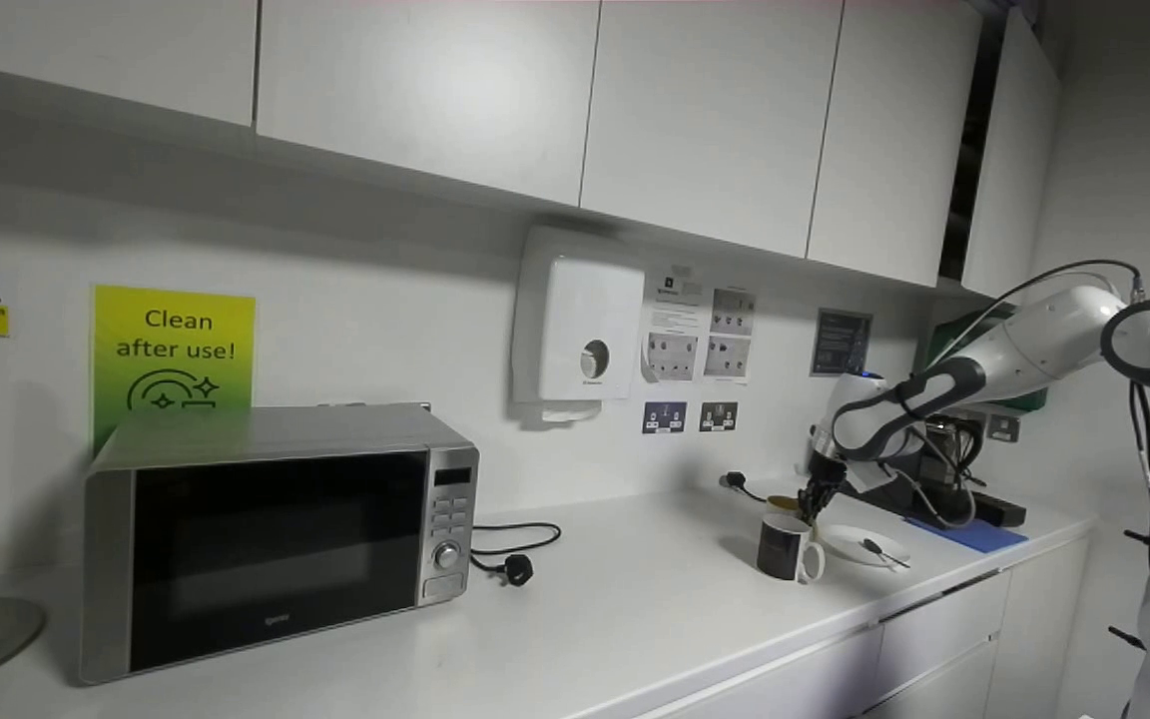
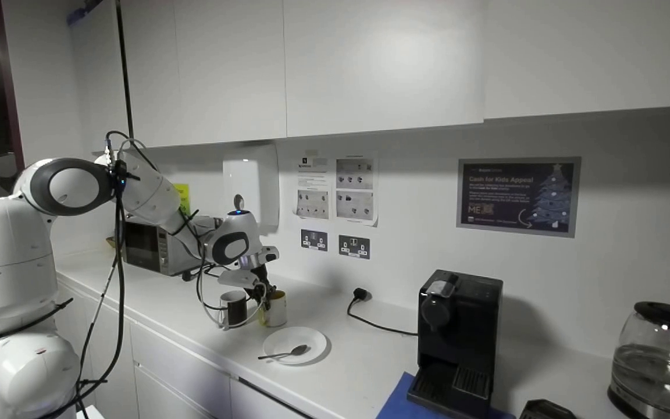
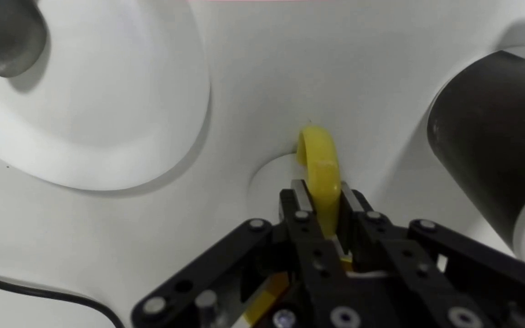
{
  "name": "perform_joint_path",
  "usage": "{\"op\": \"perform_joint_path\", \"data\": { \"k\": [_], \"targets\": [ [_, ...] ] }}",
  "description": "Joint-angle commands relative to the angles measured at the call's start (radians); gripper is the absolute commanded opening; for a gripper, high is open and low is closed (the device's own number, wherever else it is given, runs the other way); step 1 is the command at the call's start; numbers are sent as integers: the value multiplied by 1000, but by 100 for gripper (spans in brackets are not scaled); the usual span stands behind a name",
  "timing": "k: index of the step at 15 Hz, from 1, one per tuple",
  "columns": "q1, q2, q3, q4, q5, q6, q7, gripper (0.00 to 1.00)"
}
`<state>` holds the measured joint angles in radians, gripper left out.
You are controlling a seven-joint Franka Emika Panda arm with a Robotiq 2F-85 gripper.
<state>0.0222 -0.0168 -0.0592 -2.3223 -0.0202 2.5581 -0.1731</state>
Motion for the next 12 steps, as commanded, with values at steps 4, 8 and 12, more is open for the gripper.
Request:
{"op": "perform_joint_path", "data": {
  "k": [4, 8, 12],
  "targets": [
    [-16, -3, 11, 22, 47, 25, -56, 66],
    [-17, -16, 10, 27, 49, 8, -57, 96],
    [-15, -40, 11, 21, 57, -14, -67, 100]
  ]
}}
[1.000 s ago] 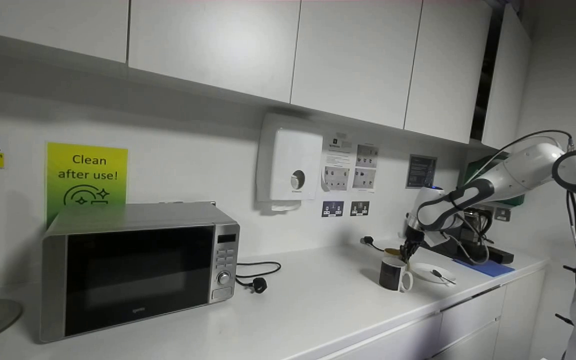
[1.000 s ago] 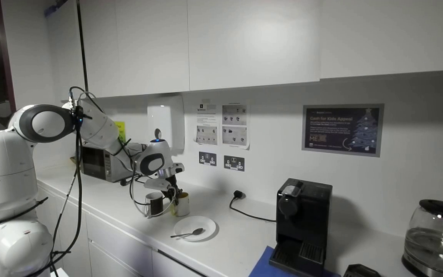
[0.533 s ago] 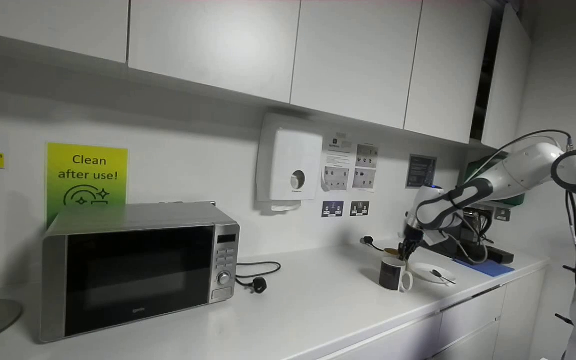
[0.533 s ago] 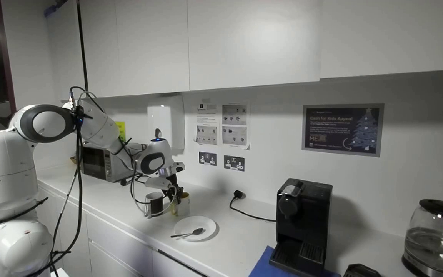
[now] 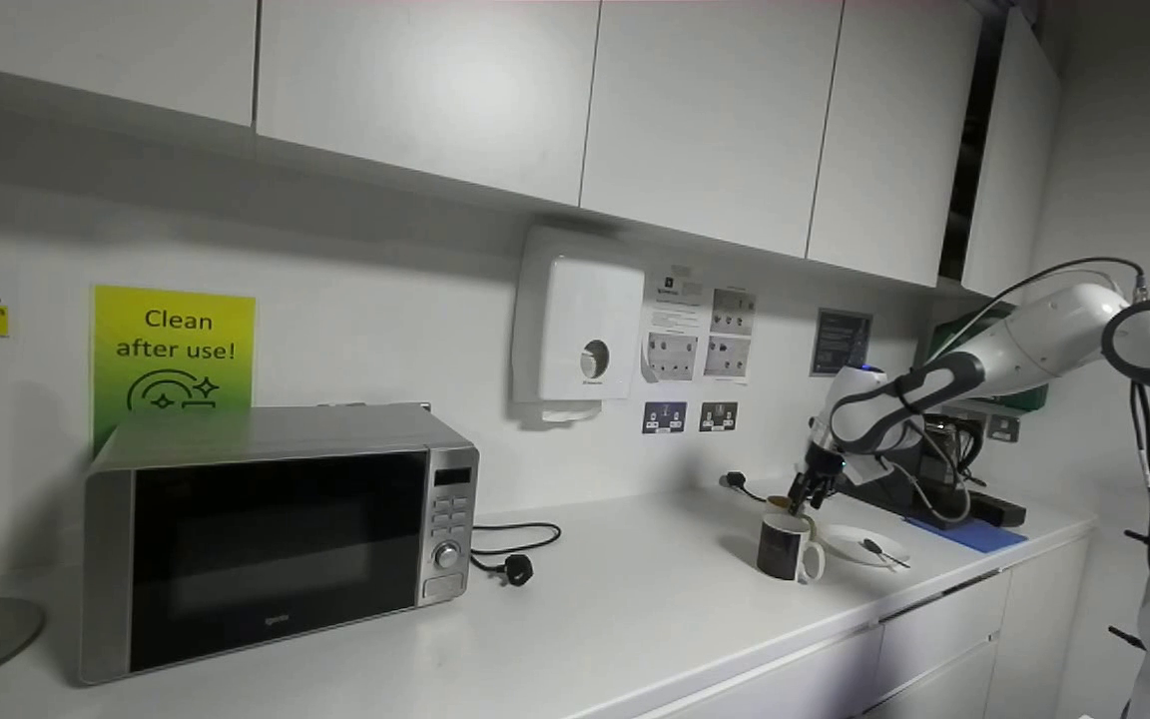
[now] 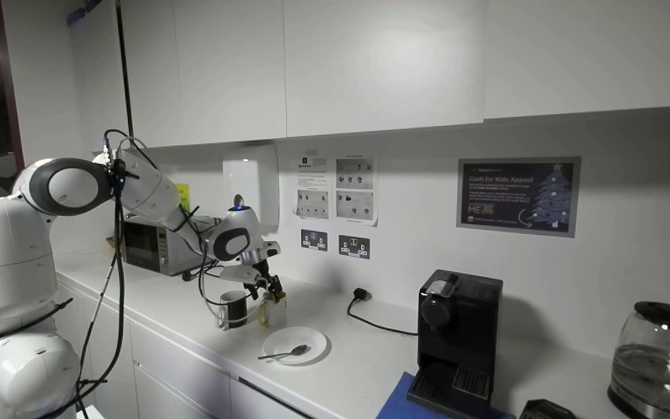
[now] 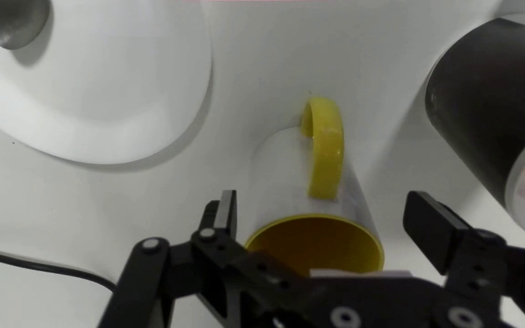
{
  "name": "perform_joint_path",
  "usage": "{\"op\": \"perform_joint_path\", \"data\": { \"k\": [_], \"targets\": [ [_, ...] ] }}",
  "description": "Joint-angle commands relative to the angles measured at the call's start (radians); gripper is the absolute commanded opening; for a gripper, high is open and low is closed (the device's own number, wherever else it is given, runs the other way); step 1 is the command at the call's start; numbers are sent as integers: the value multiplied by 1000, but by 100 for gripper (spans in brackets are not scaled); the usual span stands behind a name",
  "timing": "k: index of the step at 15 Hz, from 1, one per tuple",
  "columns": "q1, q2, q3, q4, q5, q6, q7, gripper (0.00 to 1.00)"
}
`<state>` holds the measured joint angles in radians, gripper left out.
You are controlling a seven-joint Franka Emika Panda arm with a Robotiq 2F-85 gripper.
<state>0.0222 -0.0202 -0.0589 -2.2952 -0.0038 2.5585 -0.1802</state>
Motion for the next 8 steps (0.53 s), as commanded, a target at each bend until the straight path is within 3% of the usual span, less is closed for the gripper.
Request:
{"op": "perform_joint_path", "data": {
  "k": [1, 8],
  "targets": [
    [-15, -45, 11, -9, 42, -19, -64, 100],
    [-9, -141, 7, -34, 38, -99, -74, 100]
  ]
}}
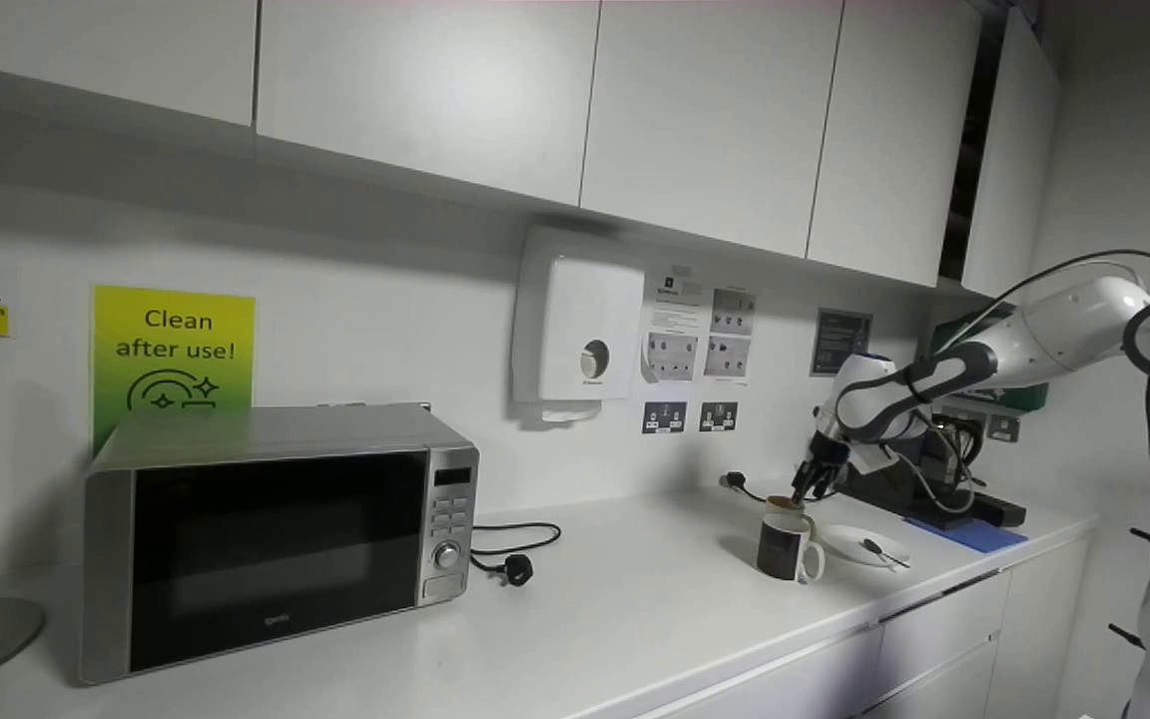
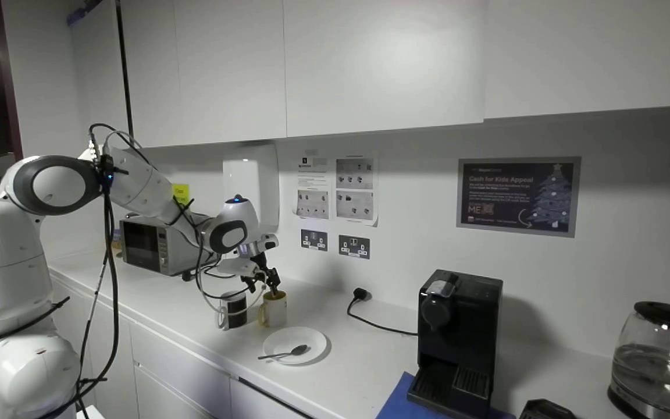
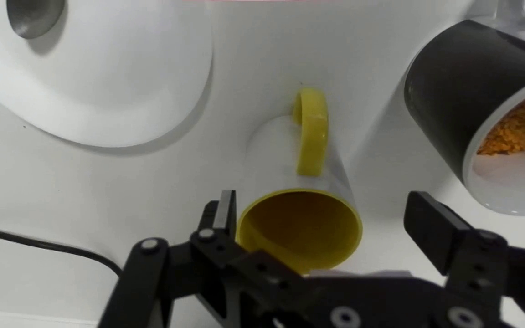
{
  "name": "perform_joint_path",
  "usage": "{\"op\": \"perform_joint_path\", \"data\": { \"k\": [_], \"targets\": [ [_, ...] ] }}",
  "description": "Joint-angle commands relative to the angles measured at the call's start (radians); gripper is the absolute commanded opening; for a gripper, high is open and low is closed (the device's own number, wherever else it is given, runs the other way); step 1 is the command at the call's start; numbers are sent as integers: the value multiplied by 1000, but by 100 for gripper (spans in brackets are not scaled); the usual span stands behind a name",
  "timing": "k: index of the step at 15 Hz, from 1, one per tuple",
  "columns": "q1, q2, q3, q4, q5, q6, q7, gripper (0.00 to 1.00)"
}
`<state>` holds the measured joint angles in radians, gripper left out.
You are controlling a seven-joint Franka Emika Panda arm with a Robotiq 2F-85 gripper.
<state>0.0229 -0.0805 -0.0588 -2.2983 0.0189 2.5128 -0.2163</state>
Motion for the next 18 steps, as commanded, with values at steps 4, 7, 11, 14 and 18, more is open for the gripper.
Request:
{"op": "perform_joint_path", "data": {
  "k": [4, 7, 11, 14, 18],
  "targets": [
    [-7, -145, 6, -40, -3, -144, -25, 100],
    [-3, -189, 9, -46, -16, -220, -28, 100],
    [11, -239, 25, -65, -17, -291, -30, 100],
    [27, -262, 46, -85, -17, -307, -22, 100],
    [49, -275, 77, -111, -15, -297, -6, 100]
  ]
}}
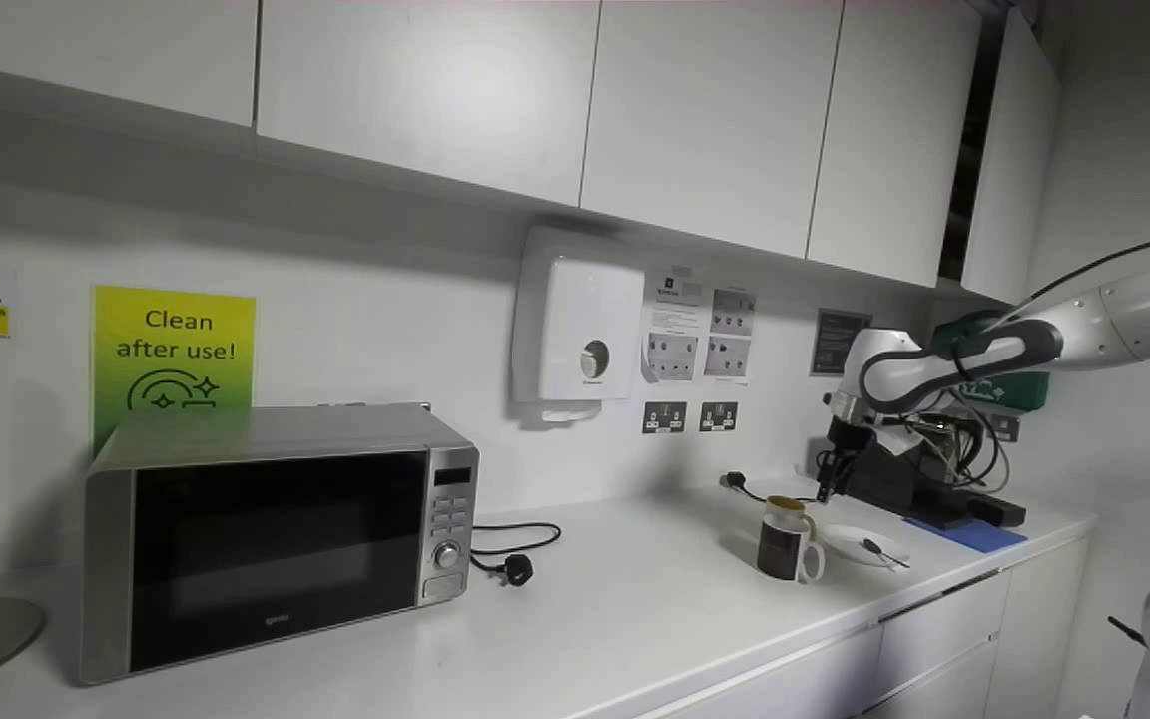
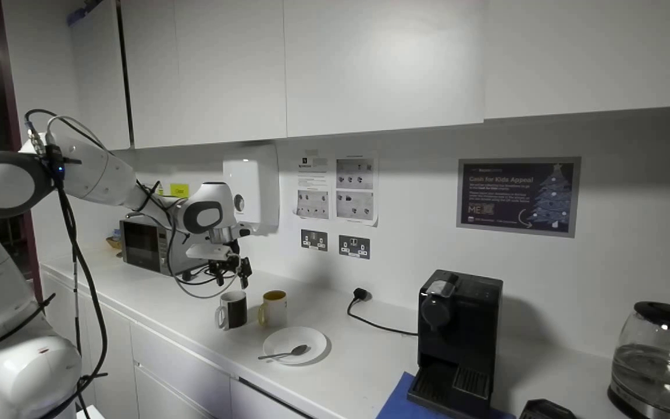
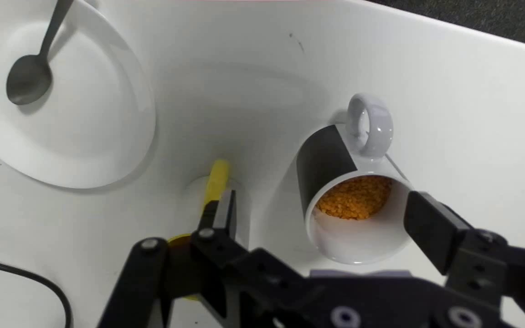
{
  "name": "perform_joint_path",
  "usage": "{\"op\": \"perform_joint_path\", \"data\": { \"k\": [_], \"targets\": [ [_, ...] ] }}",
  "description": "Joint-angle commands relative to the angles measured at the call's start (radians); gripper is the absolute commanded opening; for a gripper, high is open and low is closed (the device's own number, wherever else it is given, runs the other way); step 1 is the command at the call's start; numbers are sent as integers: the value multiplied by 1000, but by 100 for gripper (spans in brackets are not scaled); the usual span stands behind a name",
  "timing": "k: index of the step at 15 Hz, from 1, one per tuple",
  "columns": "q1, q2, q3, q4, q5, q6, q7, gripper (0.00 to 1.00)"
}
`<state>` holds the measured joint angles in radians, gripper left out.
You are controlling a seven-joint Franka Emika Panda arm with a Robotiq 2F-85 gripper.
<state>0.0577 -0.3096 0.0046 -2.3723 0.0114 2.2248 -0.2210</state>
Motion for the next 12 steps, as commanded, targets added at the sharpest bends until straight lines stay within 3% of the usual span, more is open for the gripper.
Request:
{"op": "perform_joint_path", "data": {
  "k": [1, 12],
  "targets": [
    [20, -48, 18, -42, -6, -7, -1, 100],
    [46, -79, 27, -55, 35, -22, 17, 100]
  ]
}}
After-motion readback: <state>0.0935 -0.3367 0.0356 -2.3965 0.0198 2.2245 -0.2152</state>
